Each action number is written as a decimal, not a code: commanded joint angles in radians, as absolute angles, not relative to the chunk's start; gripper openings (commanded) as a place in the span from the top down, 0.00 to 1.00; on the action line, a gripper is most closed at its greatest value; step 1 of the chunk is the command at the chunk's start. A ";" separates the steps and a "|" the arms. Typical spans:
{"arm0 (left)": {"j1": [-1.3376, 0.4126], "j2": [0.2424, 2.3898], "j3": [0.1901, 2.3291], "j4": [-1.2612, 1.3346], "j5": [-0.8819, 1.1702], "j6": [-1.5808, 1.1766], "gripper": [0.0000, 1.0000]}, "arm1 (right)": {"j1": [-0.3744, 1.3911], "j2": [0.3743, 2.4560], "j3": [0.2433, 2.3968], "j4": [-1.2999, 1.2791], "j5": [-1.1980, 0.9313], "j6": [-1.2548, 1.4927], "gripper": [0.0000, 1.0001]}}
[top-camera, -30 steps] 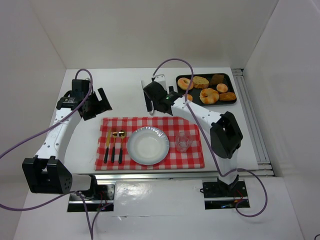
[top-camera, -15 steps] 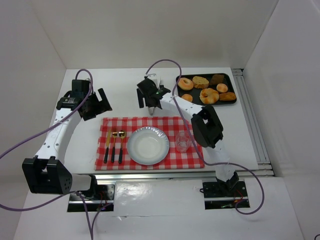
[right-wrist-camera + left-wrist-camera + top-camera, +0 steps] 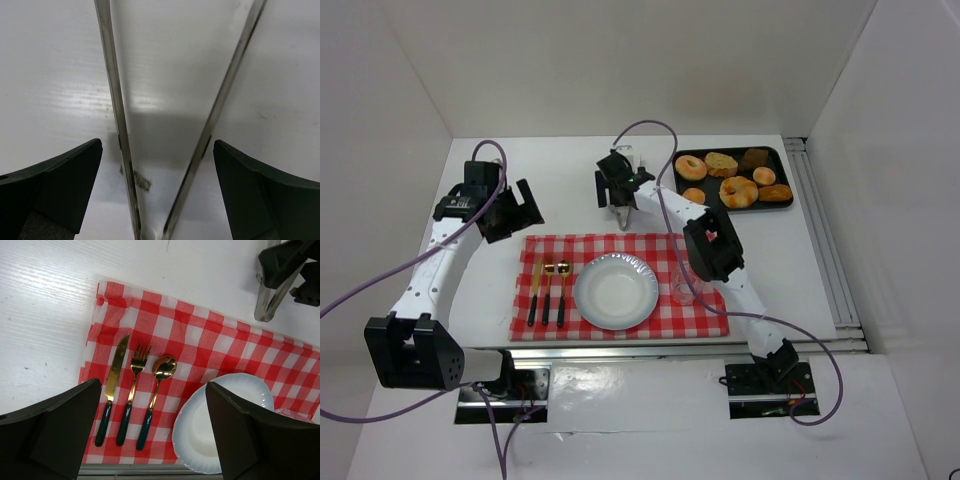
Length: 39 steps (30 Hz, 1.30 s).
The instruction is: Place the bread
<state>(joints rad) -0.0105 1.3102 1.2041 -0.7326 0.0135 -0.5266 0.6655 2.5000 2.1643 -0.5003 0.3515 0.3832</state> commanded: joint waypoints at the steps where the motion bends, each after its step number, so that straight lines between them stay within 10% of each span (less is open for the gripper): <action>1: -0.006 1.272 1.201 -0.721 0.028 -0.520 0.01 | 0.654 2.574 2.282 -0.466 0.374 0.370 0.01; 5: -0.006 1.262 1.201 -0.721 0.028 -0.520 0.01 | 0.643 2.612 2.315 -0.446 0.386 0.379 0.03; 17: 0.003 1.253 1.192 -0.721 0.028 -0.520 0.01 | 0.643 2.521 2.430 -0.443 0.342 0.331 0.65; 39: 0.003 1.262 1.212 -0.712 0.046 -0.520 0.01 | 0.301 1.766 1.740 -0.632 0.123 0.341 0.50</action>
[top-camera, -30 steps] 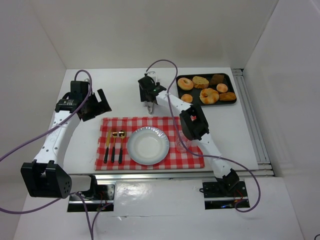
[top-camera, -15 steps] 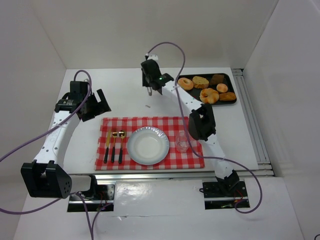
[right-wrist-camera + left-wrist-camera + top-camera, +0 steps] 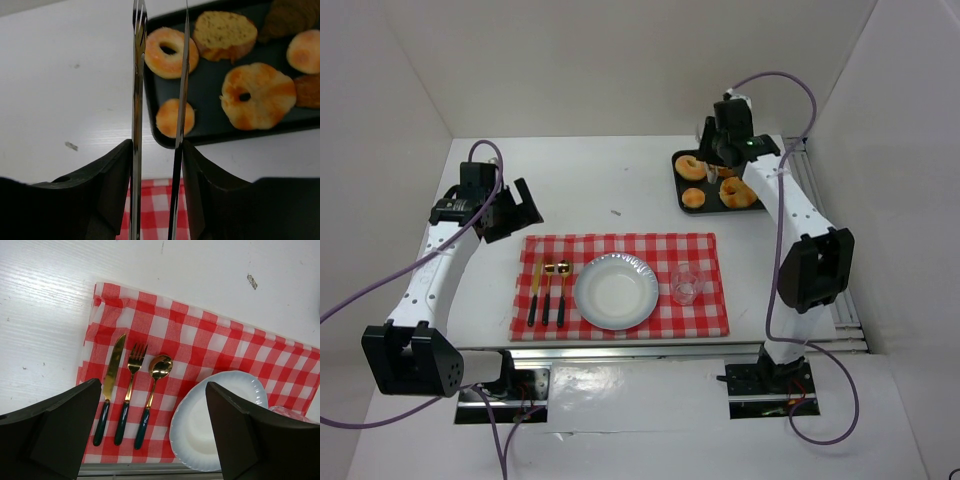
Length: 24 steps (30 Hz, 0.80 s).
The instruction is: Place the bread
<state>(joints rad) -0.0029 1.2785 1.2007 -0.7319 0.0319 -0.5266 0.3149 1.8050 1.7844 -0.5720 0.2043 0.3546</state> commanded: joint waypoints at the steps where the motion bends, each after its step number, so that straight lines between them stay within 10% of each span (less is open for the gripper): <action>1: 0.003 1.262 1.212 -0.712 0.046 -0.531 0.01 | 0.290 1.766 1.727 -0.632 0.109 0.324 0.50; 24: -0.015 1.301 1.212 -0.681 0.083 -0.552 0.01 | 0.206 1.865 1.678 -0.635 0.018 0.328 0.42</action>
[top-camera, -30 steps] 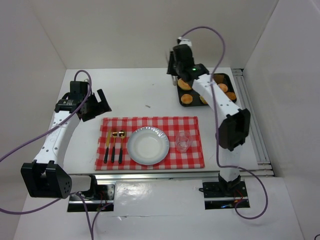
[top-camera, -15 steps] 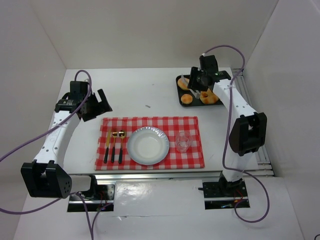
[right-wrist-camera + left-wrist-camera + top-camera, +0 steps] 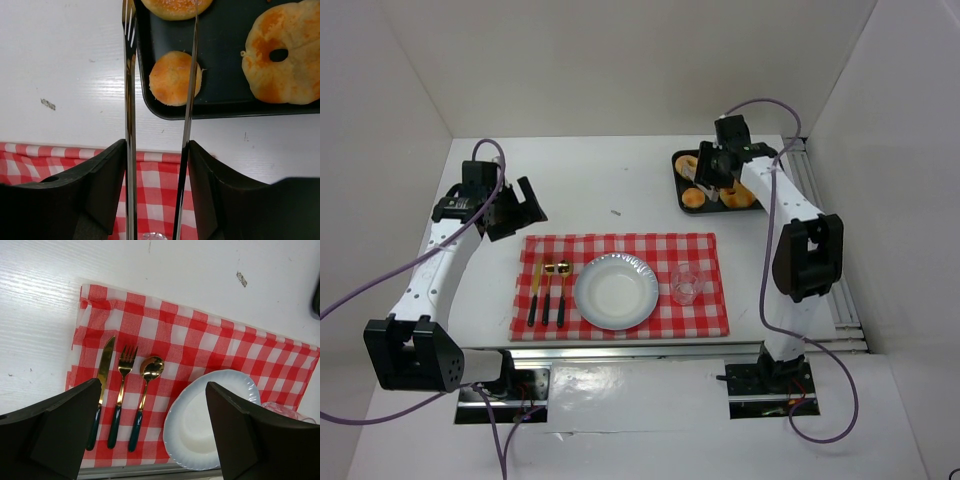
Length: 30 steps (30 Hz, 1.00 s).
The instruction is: Place the bread
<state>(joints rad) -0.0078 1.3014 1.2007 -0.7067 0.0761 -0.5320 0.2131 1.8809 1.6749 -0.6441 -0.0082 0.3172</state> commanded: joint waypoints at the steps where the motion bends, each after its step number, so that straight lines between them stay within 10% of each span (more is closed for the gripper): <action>1: -0.015 1.301 1.212 -0.681 0.083 -0.552 0.01 | 0.196 1.856 1.665 -0.603 0.002 0.339 0.42; 30: -0.043 1.319 1.212 -0.681 0.083 -0.561 0.01 | 0.020 1.790 1.394 -0.212 -0.446 0.698 0.39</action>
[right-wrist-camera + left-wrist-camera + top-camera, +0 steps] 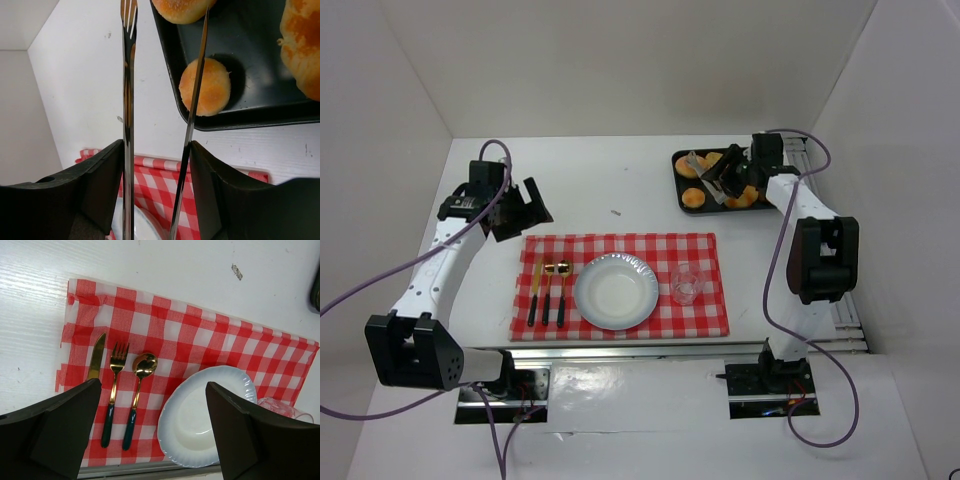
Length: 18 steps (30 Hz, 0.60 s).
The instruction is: Place the bread
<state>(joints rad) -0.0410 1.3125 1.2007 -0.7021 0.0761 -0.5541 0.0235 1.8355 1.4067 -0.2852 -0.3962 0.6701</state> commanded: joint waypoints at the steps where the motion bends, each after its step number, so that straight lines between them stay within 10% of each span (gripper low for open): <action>1: -0.043 1.319 1.212 -0.681 0.083 -0.561 0.01 | 0.020 1.790 1.384 -0.212 -0.446 0.698 0.39; 18: -0.052 1.328 1.212 -0.681 0.083 -0.561 0.01 | 0.011 1.721 1.299 -0.201 -0.400 0.747 0.39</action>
<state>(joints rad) -0.0486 1.3220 1.2007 -0.7021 0.0761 -0.5541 0.0185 1.7657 1.3041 -0.2661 -0.3977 0.7303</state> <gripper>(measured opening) 0.992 0.608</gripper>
